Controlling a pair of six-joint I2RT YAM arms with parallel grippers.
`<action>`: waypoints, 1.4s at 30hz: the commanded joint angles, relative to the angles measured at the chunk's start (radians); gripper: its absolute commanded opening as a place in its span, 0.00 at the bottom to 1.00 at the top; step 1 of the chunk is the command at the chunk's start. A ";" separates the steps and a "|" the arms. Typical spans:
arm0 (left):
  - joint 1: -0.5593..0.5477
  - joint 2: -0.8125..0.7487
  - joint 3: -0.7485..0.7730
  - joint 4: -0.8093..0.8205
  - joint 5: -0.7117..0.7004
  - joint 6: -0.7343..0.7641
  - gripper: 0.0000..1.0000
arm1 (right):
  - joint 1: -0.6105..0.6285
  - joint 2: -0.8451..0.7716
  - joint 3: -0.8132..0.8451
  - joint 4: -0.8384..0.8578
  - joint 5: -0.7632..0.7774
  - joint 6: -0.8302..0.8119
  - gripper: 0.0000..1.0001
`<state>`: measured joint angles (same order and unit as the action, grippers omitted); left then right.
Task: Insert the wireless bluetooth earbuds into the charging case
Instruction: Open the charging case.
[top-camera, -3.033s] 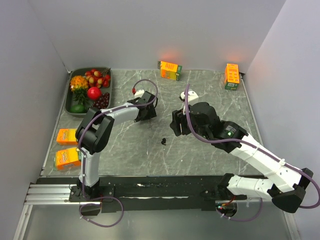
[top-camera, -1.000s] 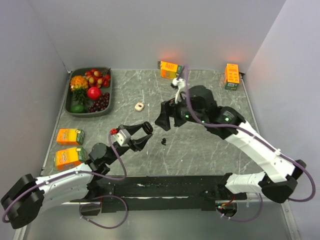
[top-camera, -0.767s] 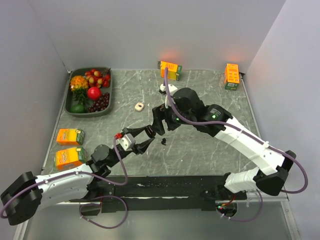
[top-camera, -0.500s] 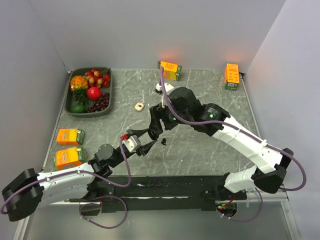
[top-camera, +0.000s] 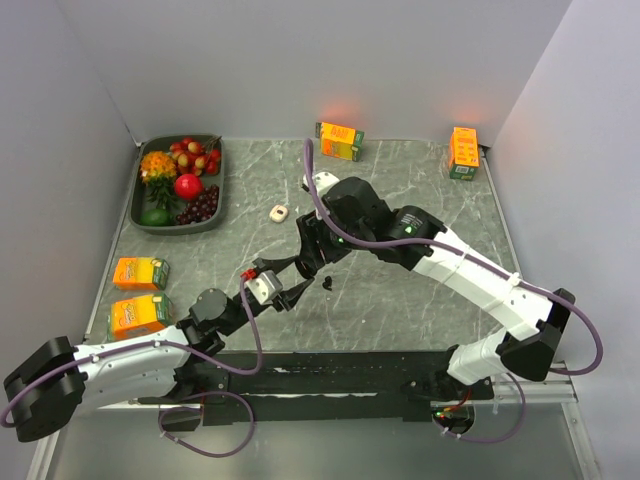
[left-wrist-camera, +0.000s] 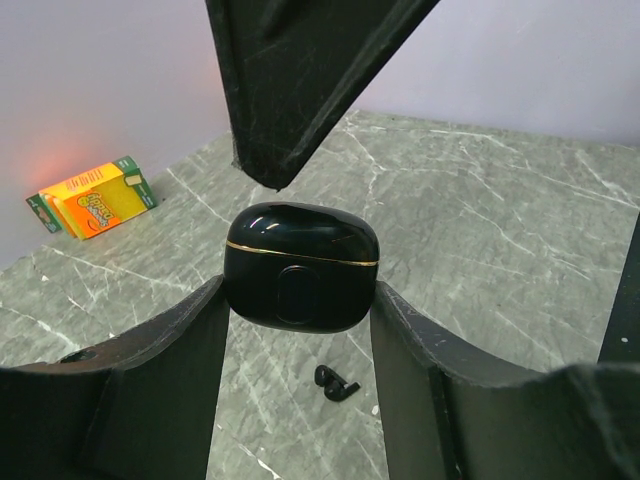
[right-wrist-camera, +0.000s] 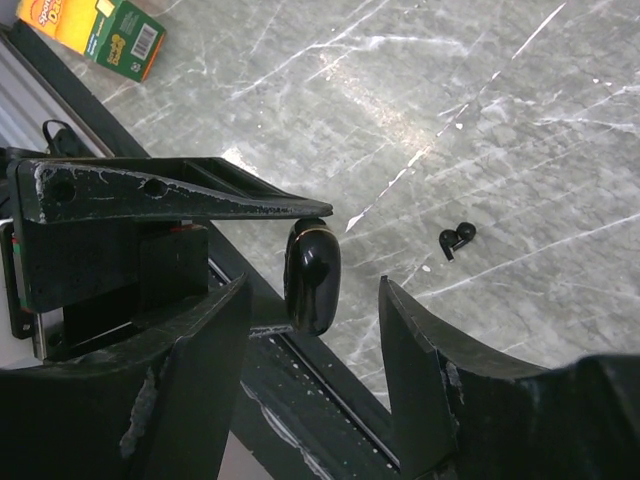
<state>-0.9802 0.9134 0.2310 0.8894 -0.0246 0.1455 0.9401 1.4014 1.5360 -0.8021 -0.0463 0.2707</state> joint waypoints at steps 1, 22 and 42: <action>-0.009 -0.021 0.042 0.028 -0.014 0.011 0.01 | 0.006 0.030 0.006 -0.011 -0.003 -0.007 0.60; -0.018 -0.042 0.034 0.034 -0.040 0.002 0.01 | 0.009 0.042 -0.030 -0.008 -0.049 0.001 0.33; -0.021 -0.107 0.022 0.063 -0.063 -0.011 0.01 | -0.027 -0.054 -0.077 0.014 -0.040 0.024 0.32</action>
<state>-1.0012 0.8410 0.2310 0.8555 -0.0601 0.1379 0.9302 1.3949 1.4784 -0.7521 -0.1150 0.2989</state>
